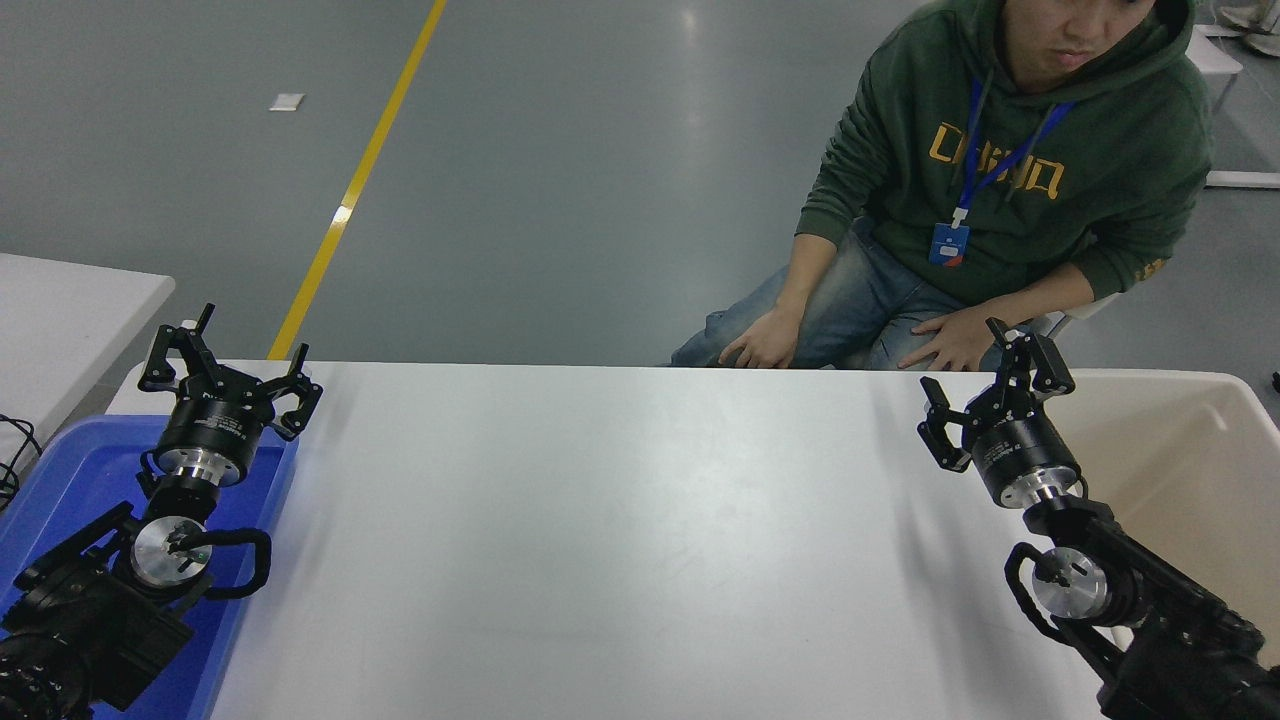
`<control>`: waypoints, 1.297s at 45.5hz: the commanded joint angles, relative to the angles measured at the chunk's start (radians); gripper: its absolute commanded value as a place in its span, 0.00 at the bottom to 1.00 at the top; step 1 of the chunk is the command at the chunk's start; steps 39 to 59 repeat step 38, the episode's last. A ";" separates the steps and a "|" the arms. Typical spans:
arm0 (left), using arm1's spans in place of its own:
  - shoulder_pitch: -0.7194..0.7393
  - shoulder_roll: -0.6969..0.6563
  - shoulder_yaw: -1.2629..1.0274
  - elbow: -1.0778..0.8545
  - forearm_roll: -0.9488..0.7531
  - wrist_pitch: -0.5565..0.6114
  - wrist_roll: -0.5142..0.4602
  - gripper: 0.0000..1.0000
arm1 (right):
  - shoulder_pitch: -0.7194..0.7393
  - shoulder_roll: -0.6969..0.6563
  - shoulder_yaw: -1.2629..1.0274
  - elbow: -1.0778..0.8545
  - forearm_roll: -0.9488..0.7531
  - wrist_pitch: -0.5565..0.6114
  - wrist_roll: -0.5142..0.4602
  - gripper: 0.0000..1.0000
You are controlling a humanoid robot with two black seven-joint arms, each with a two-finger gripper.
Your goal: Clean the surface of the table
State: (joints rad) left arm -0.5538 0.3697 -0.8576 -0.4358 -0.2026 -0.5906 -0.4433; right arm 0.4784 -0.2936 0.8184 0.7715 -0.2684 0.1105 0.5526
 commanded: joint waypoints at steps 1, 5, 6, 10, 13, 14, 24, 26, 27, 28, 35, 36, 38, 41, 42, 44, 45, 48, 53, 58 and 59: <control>0.000 0.000 0.000 0.000 0.000 0.000 0.000 1.00 | -0.007 -0.022 -0.007 0.075 0.002 -0.060 -0.014 1.00; 0.000 0.000 -0.001 0.000 0.000 0.000 0.000 1.00 | -0.012 -0.045 -0.010 0.094 0.006 -0.055 -0.071 1.00; 0.000 0.000 0.000 0.000 0.000 0.000 0.000 1.00 | -0.012 -0.045 -0.008 0.094 0.006 -0.052 -0.092 1.00; 0.000 0.000 0.000 0.000 0.000 0.000 0.000 1.00 | -0.009 -0.048 0.008 0.094 0.006 -0.048 -0.148 1.00; 0.000 0.000 0.000 0.000 0.000 0.000 0.000 1.00 | -0.006 -0.050 0.005 0.094 0.006 -0.048 -0.152 1.00; 0.000 0.000 0.000 0.000 0.000 0.000 0.000 1.00 | -0.004 -0.050 0.005 0.092 0.006 -0.048 -0.151 1.00; 0.000 0.000 0.000 0.000 0.000 0.000 0.000 1.00 | 0.008 -0.052 0.007 0.049 0.005 -0.048 -0.145 1.00; 0.000 0.000 0.000 -0.001 0.000 0.000 0.000 1.00 | 0.008 -0.052 0.007 0.049 0.005 -0.048 -0.145 1.00; 0.000 0.000 0.000 0.000 0.000 0.000 0.000 1.00 | 0.008 -0.052 0.008 0.049 0.005 -0.048 -0.145 1.00; 0.000 0.000 0.000 -0.001 0.000 0.000 0.000 1.00 | 0.008 -0.052 0.008 0.048 0.005 -0.051 -0.145 1.00; 0.000 0.000 0.000 0.000 0.000 0.000 0.000 1.00 | -0.003 -0.056 0.011 0.054 0.006 -0.048 -0.145 1.00; 0.000 0.000 0.000 0.000 0.000 0.000 0.000 1.00 | -0.004 -0.058 0.010 0.054 0.006 -0.048 -0.145 1.00; 0.000 0.000 0.000 0.000 0.000 0.000 0.000 1.00 | -0.012 -0.059 0.010 0.061 0.006 -0.046 -0.145 1.00; 0.000 0.000 0.000 0.000 0.000 0.000 0.000 1.00 | -0.012 -0.059 0.010 0.061 0.006 -0.046 -0.145 1.00; 0.000 0.000 0.000 0.000 0.000 0.000 0.000 1.00 | -0.012 -0.059 0.010 0.061 0.006 -0.046 -0.145 1.00; 0.000 0.000 0.000 0.000 0.000 0.000 0.000 1.00 | -0.012 -0.059 0.010 0.061 0.006 -0.046 -0.145 1.00; 0.000 0.000 0.000 0.000 0.000 0.000 0.000 1.00 | -0.012 -0.059 0.010 0.061 0.006 -0.046 -0.145 1.00; 0.000 0.000 0.000 0.000 0.000 0.000 0.000 1.00 | -0.012 -0.059 0.010 0.061 0.006 -0.046 -0.145 1.00; 0.000 0.000 0.000 0.000 0.000 0.000 0.000 1.00 | -0.012 -0.059 0.010 0.061 0.006 -0.046 -0.145 1.00; 0.000 0.000 0.000 0.000 0.000 0.000 0.000 1.00 | -0.012 -0.059 0.010 0.061 0.006 -0.046 -0.145 1.00; 0.000 0.000 0.000 0.000 0.000 0.000 0.000 1.00 | -0.012 -0.059 0.010 0.061 0.006 -0.046 -0.145 1.00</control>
